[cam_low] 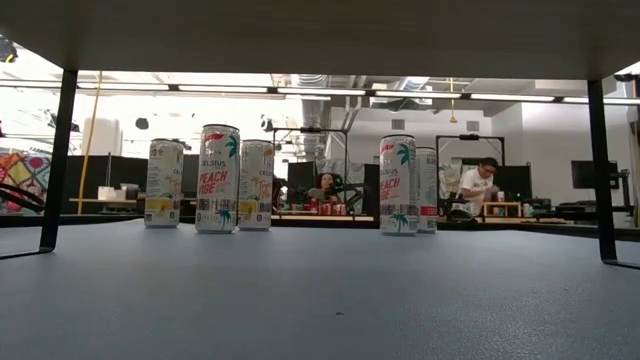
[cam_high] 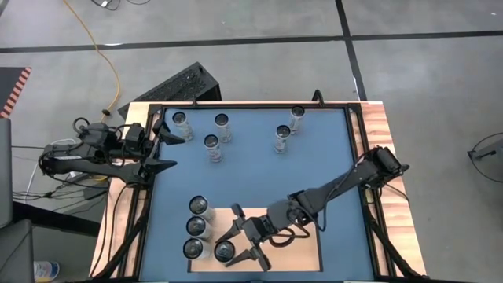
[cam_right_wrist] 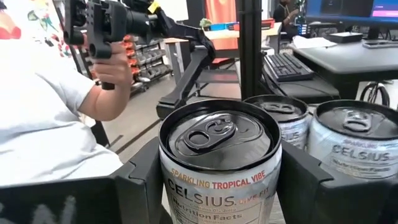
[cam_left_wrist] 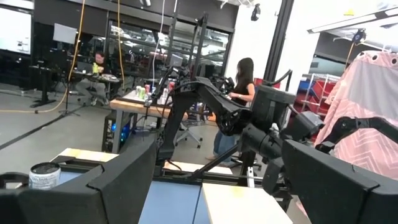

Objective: Place canned beverage on shelf
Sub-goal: Put the bottom right white yellow soda can on the shelf

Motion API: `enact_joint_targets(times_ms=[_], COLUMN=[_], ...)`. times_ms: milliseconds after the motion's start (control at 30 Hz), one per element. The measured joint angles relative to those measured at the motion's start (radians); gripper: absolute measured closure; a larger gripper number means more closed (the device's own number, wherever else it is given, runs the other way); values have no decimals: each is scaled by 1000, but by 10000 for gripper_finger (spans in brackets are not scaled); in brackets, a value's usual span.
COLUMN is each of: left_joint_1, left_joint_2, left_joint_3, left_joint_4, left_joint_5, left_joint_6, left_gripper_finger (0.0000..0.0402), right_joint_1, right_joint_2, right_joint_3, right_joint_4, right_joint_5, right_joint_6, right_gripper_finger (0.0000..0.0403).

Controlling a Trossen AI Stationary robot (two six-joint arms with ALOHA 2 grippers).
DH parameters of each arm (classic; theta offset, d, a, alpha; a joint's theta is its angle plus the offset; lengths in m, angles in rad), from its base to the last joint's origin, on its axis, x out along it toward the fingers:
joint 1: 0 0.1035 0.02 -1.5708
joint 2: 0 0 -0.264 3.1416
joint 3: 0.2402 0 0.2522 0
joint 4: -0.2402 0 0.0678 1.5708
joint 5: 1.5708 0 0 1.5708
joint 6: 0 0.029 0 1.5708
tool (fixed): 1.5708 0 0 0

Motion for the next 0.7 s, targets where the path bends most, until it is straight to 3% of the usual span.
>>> enact_joint_targets(times_ms=[700], left_joint_1=[0], left_joint_2=[1], left_joint_3=[0], left_joint_4=[-3], left_joint_5=[3], left_joint_6=[-38], left_gripper_finger=[68], right_joint_1=[-15], right_joint_2=[18], right_joint_3=[0], right_joint_4=[-9], right_joint_5=[-54], right_joint_6=[14], right_gripper_finger=[184])
